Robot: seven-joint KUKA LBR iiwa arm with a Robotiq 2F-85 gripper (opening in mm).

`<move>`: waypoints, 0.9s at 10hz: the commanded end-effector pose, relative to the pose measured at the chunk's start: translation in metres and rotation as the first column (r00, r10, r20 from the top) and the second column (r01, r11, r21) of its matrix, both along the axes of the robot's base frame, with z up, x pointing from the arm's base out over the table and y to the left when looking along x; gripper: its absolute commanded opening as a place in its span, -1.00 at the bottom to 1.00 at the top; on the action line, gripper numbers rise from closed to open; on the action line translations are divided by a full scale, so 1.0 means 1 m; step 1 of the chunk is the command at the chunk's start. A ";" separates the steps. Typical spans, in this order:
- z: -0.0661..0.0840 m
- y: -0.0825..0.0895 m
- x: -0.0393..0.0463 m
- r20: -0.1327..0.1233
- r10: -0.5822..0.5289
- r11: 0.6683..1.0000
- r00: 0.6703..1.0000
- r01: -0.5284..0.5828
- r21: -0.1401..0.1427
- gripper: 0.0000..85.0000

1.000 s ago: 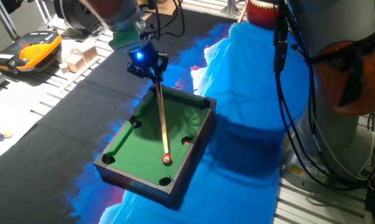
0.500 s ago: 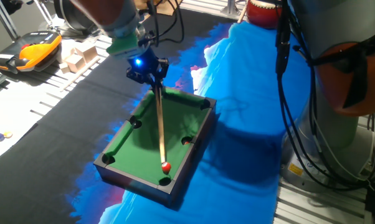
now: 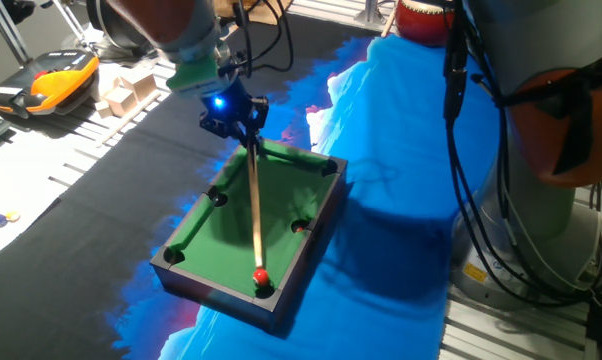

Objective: Hit the pool ball

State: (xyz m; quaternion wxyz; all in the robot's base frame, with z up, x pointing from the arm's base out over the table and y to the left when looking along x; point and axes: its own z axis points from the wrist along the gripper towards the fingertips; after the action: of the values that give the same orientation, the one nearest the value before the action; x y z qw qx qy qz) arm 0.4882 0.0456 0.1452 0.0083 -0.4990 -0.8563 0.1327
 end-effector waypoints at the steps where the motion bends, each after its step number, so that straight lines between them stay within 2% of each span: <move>1: 0.001 0.002 -0.0002 -0.001 -0.007 1.000 1.000 0.007 -0.004 -1.00; 2: 0.001 0.001 0.0005 -0.005 -0.005 1.000 1.000 0.005 -0.018 -1.00; 4: 0.001 0.002 0.0011 0.001 0.003 1.000 1.000 -0.003 -0.003 -1.00; 6: 0.005 0.008 -0.0004 -0.001 -0.007 1.000 1.000 0.007 -0.007 -1.00; 7: 0.004 0.007 0.0001 0.003 -0.002 1.000 1.000 0.002 0.007 -1.00; 8: 0.003 0.007 0.0014 0.020 0.004 0.999 1.000 -0.005 0.051 -1.00; 9: 0.001 0.007 0.0032 0.016 0.003 1.000 1.000 -0.003 0.030 -1.00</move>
State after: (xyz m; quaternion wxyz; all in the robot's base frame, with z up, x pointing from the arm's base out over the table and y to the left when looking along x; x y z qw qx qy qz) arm 0.4916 0.0519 0.1469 0.0073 -0.4985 -0.8585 0.1201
